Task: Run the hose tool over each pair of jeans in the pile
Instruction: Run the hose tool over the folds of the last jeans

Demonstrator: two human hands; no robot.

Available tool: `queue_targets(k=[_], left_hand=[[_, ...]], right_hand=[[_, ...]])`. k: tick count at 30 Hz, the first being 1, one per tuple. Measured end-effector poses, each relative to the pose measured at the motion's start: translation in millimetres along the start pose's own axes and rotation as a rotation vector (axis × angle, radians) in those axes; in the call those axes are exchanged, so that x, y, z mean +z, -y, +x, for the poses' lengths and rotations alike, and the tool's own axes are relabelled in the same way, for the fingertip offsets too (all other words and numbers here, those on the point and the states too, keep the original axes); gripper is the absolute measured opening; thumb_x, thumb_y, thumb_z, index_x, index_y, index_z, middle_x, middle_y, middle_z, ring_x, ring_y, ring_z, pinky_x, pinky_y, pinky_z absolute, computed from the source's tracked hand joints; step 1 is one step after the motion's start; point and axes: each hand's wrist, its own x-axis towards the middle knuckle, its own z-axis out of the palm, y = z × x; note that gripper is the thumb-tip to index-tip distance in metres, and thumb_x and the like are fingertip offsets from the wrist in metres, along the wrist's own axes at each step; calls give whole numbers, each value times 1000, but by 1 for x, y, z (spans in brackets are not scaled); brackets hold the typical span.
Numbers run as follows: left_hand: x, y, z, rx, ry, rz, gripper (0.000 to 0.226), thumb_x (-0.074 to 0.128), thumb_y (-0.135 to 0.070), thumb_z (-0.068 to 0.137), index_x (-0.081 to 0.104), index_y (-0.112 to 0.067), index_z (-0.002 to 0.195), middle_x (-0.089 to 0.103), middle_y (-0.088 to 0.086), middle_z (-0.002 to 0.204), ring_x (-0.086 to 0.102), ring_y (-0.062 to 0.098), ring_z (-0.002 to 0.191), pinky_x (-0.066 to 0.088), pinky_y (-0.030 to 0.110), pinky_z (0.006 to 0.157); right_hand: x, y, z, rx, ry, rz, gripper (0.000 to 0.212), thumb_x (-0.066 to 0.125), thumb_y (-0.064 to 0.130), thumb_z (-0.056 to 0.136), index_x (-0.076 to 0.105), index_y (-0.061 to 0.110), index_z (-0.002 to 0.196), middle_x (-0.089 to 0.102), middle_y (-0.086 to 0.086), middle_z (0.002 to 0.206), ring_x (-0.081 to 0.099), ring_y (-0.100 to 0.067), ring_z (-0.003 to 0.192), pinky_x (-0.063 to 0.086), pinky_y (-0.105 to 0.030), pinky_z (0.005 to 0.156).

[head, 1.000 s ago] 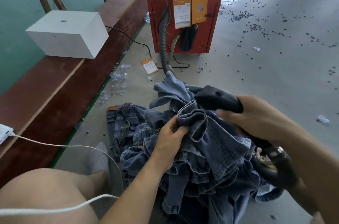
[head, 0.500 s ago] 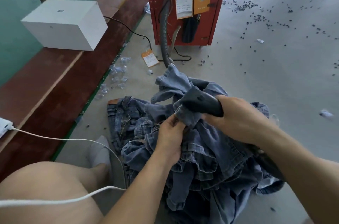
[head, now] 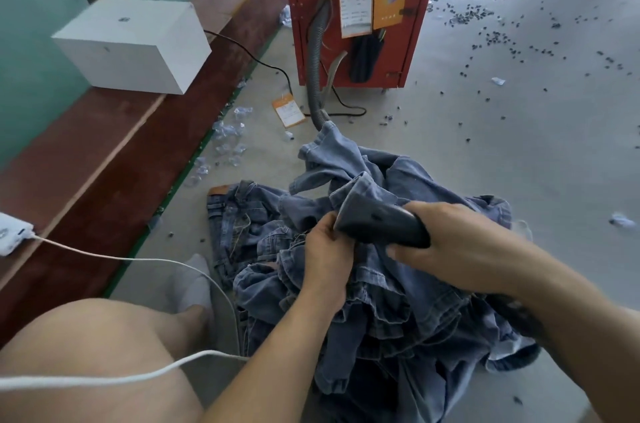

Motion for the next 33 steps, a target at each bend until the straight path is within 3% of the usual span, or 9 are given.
queue_targets(k=[7, 10, 13, 15, 18, 22, 26, 29, 33], left_hand=[[6, -2, -10, 292, 49, 186, 14, 79, -16, 91, 74, -29, 92, 76, -8, 86, 70, 2, 78, 54, 17, 69], [7, -1, -10, 280, 45, 157, 14, 78, -13, 91, 76, -25, 98, 78, -7, 91, 72, 4, 85, 55, 18, 74], [5, 0, -15, 242, 130, 138, 23, 71, 2, 93, 78, -15, 107, 78, 7, 104, 73, 20, 102, 59, 34, 90], [2, 4, -18, 302, 157, 253, 28, 69, 11, 90, 79, -9, 107, 74, 10, 109, 68, 24, 109, 56, 40, 97], [-3, 5, -25, 489, 221, 437, 44, 58, 22, 77, 80, -14, 88, 70, 1, 102, 61, 15, 113, 49, 25, 101], [-6, -9, -23, 191, 273, 268, 36, 42, -13, 79, 78, -12, 79, 74, 4, 89, 65, 9, 104, 48, 18, 93], [2, -11, 5, -148, 29, 146, 35, 41, -38, 92, 54, -11, 111, 66, 9, 60, 69, 25, 78, 56, 45, 93], [13, -18, 30, -227, -15, 607, 65, 57, -64, 87, 59, -10, 123, 75, 7, 99, 69, 31, 101, 54, 47, 97], [32, -22, 55, -92, -90, 983, 85, 64, -73, 74, 57, -12, 133, 60, 12, 134, 52, 36, 130, 43, 46, 107]], right_hand=[[-22, -16, -7, 121, -197, 192, 19, 69, 45, 89, 62, 28, 85, 67, 7, 63, 58, -9, 47, 46, -29, 50], [-35, -30, -24, 133, -55, 291, 12, 70, 46, 85, 63, 37, 84, 66, 4, 57, 57, -6, 41, 43, -19, 43], [-31, -29, -24, 151, 94, 275, 14, 73, 44, 87, 65, 34, 82, 66, 0, 58, 59, -9, 45, 45, -18, 44], [-25, -25, -10, 173, 48, 336, 19, 74, 38, 89, 67, 23, 81, 65, -4, 57, 59, -14, 45, 47, -23, 45], [-30, -28, 17, 263, -149, 391, 23, 75, 33, 91, 70, 13, 80, 64, -3, 52, 58, -15, 42, 48, -29, 45], [-35, -43, 32, 354, -322, 392, 35, 75, 42, 89, 72, 12, 71, 68, -6, 54, 63, -26, 51, 49, -35, 58], [-17, -46, 40, 321, -313, 390, 28, 76, 39, 89, 68, 13, 83, 71, -7, 59, 67, -27, 56, 50, -38, 58], [5, -42, 43, 298, -231, 305, 31, 77, 46, 87, 60, 20, 94, 71, -2, 72, 68, -22, 65, 52, -37, 59], [36, -38, 35, 305, -309, 218, 38, 72, 60, 86, 49, 32, 99, 60, 14, 82, 56, -4, 70, 37, -25, 53]])
